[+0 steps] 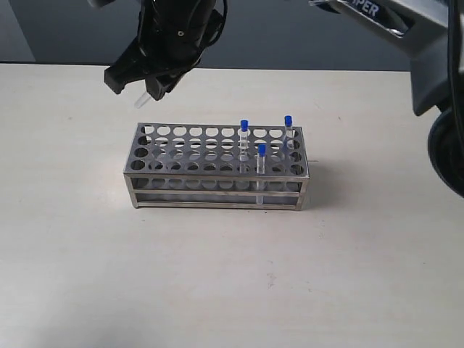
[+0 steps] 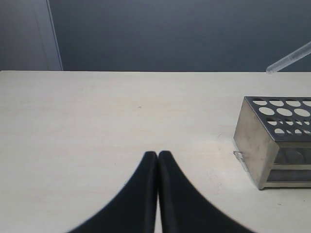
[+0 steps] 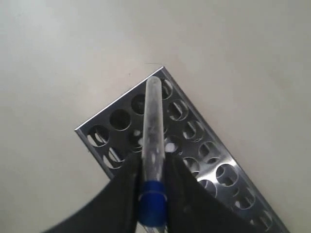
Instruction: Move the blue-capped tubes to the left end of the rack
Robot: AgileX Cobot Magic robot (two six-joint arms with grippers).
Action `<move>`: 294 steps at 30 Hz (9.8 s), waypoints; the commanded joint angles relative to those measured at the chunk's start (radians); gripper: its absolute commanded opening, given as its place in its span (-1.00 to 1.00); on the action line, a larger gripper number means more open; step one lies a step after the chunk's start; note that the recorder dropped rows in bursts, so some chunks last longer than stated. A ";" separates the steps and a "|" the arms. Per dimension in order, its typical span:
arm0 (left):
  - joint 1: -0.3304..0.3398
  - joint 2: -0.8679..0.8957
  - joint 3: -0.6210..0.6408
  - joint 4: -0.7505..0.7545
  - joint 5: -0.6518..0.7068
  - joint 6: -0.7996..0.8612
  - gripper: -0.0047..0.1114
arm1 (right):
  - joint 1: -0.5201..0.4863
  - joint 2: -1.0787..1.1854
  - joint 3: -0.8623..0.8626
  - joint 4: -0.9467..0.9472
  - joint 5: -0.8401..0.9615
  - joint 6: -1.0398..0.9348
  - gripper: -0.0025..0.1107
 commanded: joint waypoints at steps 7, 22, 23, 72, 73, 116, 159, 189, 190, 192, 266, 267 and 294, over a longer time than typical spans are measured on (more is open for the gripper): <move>-0.004 -0.004 -0.003 0.000 -0.008 -0.001 -0.90 | 0.001 0.016 0.027 -0.014 -0.005 -0.009 -0.97; -0.004 -0.004 -0.003 0.000 -0.008 -0.001 -0.90 | 0.001 0.061 0.047 -0.018 -0.005 -0.037 -0.97; -0.004 -0.004 -0.003 0.000 -0.008 -0.001 -0.90 | 0.001 0.061 0.047 -0.018 -0.005 -0.041 -0.97; -0.004 -0.004 -0.003 0.000 -0.008 -0.001 -0.90 | 0.006 0.065 0.047 -0.064 -0.005 -0.088 -0.97; -0.004 -0.004 -0.003 0.000 -0.008 -0.001 -0.90 | 0.006 0.065 0.048 -0.058 -0.005 -0.088 -0.97; -0.004 -0.004 -0.003 0.001 -0.006 -0.001 -0.90 | 0.006 0.049 0.063 -0.046 -0.005 -0.054 -0.97; -0.004 -0.004 -0.003 0.001 -0.006 -0.001 -0.90 | 0.052 0.012 0.153 -0.198 -0.005 -0.012 -0.97; -0.004 -0.004 -0.003 -0.003 -0.006 -0.001 -0.90 | 0.050 0.118 0.042 -0.286 -0.005 -0.420 -0.97; -0.004 -0.004 -0.003 -0.003 -0.006 -0.001 -0.90 | 0.050 0.122 0.042 -0.292 -0.005 -0.420 -0.97; -0.004 -0.004 -0.003 -0.003 -0.006 -0.001 -0.90 | 0.050 0.128 0.042 -0.299 -0.005 -0.416 -0.97; -0.006 -0.004 -0.003 0.000 -0.006 -0.001 -0.90 | 0.024 0.197 0.026 -0.161 -0.203 -0.367 -0.97; -0.006 -0.004 -0.003 0.000 -0.006 -0.001 -0.90 | 0.017 0.196 0.026 -0.161 -0.203 -0.367 -0.97; -0.006 -0.004 -0.003 0.000 -0.008 -0.001 -0.90 | 0.006 0.148 0.027 -0.049 -0.333 -0.377 -0.97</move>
